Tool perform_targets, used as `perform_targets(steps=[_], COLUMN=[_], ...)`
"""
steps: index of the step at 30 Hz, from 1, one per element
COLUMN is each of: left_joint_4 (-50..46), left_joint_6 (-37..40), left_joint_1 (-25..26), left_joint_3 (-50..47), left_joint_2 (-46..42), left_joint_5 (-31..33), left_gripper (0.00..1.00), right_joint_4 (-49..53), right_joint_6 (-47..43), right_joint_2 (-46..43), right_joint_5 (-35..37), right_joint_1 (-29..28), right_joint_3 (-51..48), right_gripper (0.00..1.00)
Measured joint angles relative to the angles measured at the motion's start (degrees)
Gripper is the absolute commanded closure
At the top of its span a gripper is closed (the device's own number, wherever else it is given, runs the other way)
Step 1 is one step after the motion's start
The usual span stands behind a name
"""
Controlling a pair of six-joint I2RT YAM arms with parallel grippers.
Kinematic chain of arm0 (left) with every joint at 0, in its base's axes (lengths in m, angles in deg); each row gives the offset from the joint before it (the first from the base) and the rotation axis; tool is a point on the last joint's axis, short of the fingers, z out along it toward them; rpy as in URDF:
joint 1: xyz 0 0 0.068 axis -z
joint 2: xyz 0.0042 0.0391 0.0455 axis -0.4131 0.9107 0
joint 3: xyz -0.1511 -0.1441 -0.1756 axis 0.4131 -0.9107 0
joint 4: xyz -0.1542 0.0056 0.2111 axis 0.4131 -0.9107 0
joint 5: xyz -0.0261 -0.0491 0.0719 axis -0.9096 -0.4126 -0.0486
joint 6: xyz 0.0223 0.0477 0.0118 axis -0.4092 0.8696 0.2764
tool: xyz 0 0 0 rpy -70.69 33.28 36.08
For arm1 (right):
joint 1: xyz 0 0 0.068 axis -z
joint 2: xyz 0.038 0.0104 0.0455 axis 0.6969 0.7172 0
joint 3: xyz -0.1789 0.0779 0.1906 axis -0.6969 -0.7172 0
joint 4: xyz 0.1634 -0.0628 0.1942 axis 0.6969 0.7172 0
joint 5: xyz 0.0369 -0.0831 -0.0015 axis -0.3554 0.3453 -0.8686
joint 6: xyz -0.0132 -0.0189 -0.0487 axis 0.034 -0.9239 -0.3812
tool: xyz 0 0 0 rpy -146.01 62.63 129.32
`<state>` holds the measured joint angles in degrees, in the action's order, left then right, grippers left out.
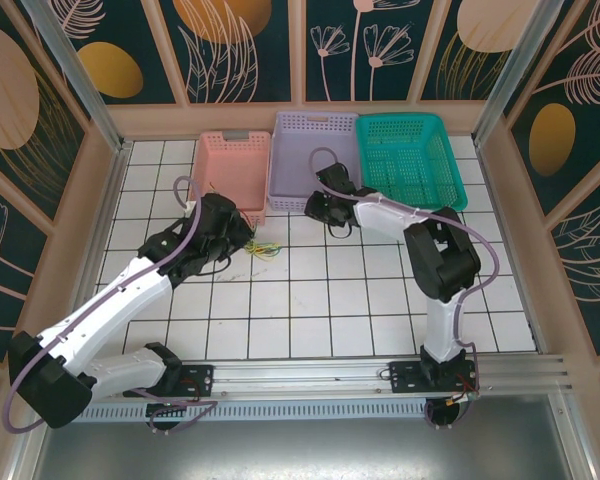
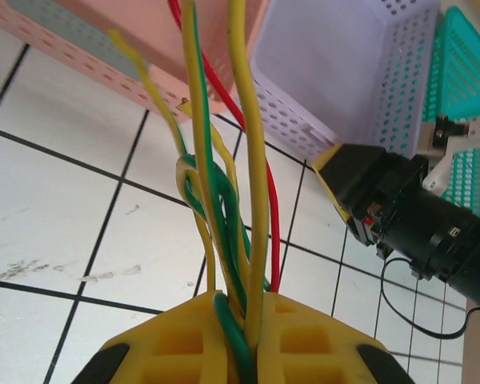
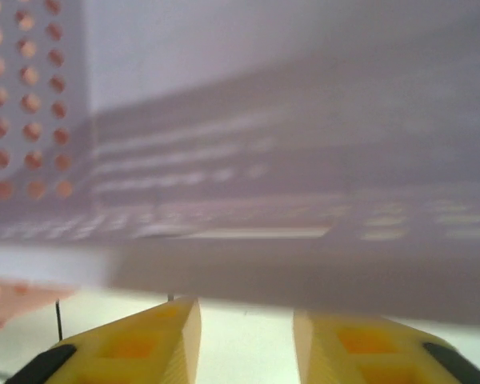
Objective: Untangle the cables
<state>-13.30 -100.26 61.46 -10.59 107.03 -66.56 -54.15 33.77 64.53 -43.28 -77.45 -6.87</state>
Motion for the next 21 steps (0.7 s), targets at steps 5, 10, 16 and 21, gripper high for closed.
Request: perform_targets(steps=[5, 10, 16, 21], left_joint_4=[8.26, 17.46, 25.53, 30.05], left_joint_6=[2.03, 3.23, 5.66, 8.37], left_joint_1=[0.00, 0.00, 0.00, 0.00], left_joint_3=[-5.57, -10.19, -10.34, -10.34], left_joint_2=[-1.92, -1.27, 3.21, 5.46], left_joint_5=[-4.07, -9.73, -14.69, -18.01], left_gripper=[1.00, 1.00, 1.00, 1.00], right_joint_4=[0.24, -5.38, -5.90, -5.90], right_joint_6=[-0.15, 0.94, 0.61, 3.98], right_joint_2=[-15.58, -36.13, -38.73, -37.18], right_joint_5=[-3.65, -14.73, -22.82, -26.99], right_joint_1=[-4.33, -5.40, -6.10, -4.35], right_joint_3=[-10.88, -21.73, -24.22, -24.33], right_gripper=[0.36, 0.29, 0.26, 0.25])
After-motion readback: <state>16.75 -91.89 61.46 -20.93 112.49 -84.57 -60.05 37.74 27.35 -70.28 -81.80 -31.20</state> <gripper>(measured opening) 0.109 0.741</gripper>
